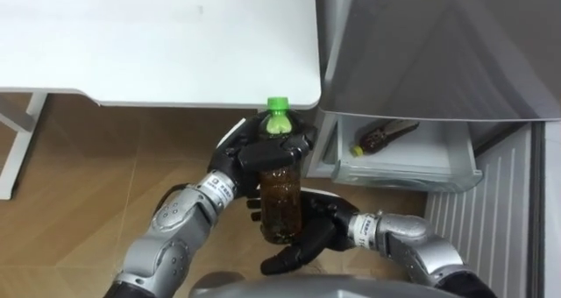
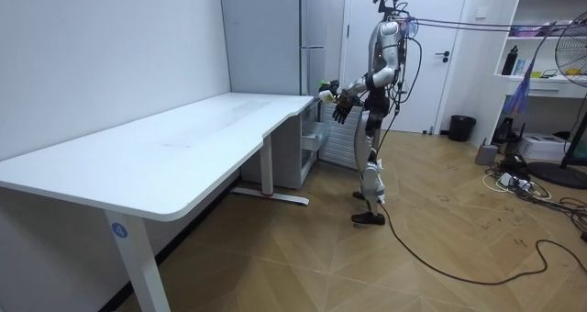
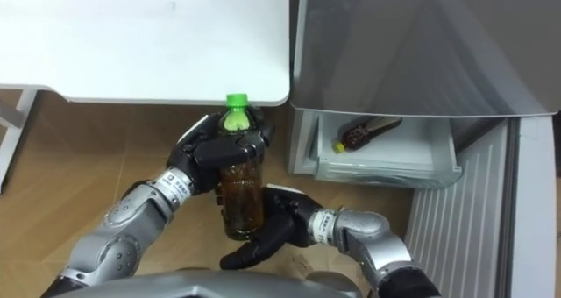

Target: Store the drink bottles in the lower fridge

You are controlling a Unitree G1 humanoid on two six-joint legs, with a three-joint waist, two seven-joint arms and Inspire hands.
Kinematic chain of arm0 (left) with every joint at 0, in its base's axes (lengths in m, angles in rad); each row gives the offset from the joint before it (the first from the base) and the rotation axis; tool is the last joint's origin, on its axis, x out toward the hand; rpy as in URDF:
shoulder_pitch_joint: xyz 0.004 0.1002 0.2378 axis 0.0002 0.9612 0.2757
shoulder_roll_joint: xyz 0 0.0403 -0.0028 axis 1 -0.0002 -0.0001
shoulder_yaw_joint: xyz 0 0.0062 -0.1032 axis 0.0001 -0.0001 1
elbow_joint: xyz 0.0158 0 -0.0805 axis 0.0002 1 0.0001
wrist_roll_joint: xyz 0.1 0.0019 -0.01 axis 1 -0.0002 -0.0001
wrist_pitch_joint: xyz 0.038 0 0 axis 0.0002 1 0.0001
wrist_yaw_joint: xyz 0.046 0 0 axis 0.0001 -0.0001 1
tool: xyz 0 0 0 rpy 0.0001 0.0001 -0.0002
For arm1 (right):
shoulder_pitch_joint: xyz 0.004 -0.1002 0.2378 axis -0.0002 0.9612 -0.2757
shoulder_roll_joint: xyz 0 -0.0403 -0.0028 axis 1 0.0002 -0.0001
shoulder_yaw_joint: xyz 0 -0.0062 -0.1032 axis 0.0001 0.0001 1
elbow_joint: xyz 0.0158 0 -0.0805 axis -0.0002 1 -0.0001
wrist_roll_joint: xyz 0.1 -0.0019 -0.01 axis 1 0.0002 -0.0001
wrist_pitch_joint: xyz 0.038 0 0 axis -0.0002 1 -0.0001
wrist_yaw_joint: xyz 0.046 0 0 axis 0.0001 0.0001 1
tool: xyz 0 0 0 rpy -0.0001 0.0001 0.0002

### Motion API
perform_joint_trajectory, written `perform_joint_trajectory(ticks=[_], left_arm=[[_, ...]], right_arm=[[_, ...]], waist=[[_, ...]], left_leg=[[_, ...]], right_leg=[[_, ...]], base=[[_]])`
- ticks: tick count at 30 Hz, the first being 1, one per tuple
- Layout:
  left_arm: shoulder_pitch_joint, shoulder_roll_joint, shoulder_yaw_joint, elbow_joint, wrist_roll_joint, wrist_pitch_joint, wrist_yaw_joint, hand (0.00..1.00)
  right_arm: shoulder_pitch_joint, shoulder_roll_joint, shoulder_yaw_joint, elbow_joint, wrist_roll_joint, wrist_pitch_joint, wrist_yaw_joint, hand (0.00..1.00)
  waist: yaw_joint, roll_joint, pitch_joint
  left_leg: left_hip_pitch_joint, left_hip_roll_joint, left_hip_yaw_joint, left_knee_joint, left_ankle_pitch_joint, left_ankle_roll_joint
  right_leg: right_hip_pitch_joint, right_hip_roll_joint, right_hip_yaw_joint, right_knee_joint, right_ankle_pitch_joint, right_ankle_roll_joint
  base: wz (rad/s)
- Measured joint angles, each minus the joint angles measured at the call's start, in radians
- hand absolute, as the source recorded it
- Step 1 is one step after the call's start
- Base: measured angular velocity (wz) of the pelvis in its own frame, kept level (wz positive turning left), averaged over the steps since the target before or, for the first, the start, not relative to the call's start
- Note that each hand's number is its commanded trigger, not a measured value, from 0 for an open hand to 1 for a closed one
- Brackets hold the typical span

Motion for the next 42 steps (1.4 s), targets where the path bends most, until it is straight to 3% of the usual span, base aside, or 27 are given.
perform_joint_trajectory(ticks=[9, 22, 23, 24, 39, 42], left_arm=[[-0.009, 0.000, -0.011, 0.061, 0.048, 0.000, -0.038, 1.00], [-0.009, 0.000, -0.018, 0.062, 0.083, 0.000, -0.080, 1.00], [-0.010, 0.001, -0.018, 0.062, 0.099, 0.000, -0.089, 1.00], [-0.010, 0.002, -0.019, 0.062, 0.103, 0.000, -0.093, 1.00], [-0.020, 0.010, -0.019, 0.062, 0.120, 0.000, -0.112, 1.00], [-0.020, 0.000, -0.015, 0.062, 0.108, 0.001, -0.104, 1.00]], right_arm=[[0.002, 0.001, 0.016, 0.002, 0.080, 0.014, -0.004, 0.00], [0.002, -0.003, 0.016, 0.002, 0.160, 0.021, -0.004, 0.00], [0.002, -0.004, 0.017, 0.003, 0.177, 0.021, -0.004, 0.16], [0.002, -0.004, 0.017, 0.003, 0.199, 0.021, -0.005, 1.00], [0.006, -0.025, 0.051, 0.007, 0.277, 0.022, -0.003, 1.00], [0.007, -0.023, 0.051, 0.007, 0.279, 0.012, -0.008, 1.00]], waist=[[-0.015, 0.006, -0.0020], [-0.020, 0.020, -0.0048], [-0.020, 0.020, -0.0053], [-0.020, 0.020, -0.0074], [-0.020, 0.012, -0.0081], [-0.020, 0.012, -0.0080]], left_leg=[[0.000, 0.000, 0.000, 0.001, -0.001, 0.001], [-0.018, 0.000, 0.000, 0.013, -0.002, 0.001], [-0.020, 0.000, 0.000, 0.015, -0.002, 0.001], [-0.024, 0.000, 0.000, 0.016, -0.002, 0.001], [-0.027, 0.000, 0.000, 0.017, -0.002, 0.002], [-0.031, 0.000, 0.000, 0.017, -0.002, 0.002]], right_leg=[[-0.002, 0.001, 0.003, 0.002, 0.000, 0.000], [-0.021, -0.001, 0.005, 0.021, 0.000, 0.000], [-0.023, -0.001, 0.005, 0.021, 0.000, 0.000], [-0.029, -0.001, 0.005, 0.021, 0.000, 0.000], [-0.033, -0.001, 0.006, 0.022, 0.000, -0.001], [-0.034, -0.002, 0.004, 0.020, 0.000, -0.001]], base=[[0.00], [0.00], [0.00], [0.00], [0.00], [0.00]])
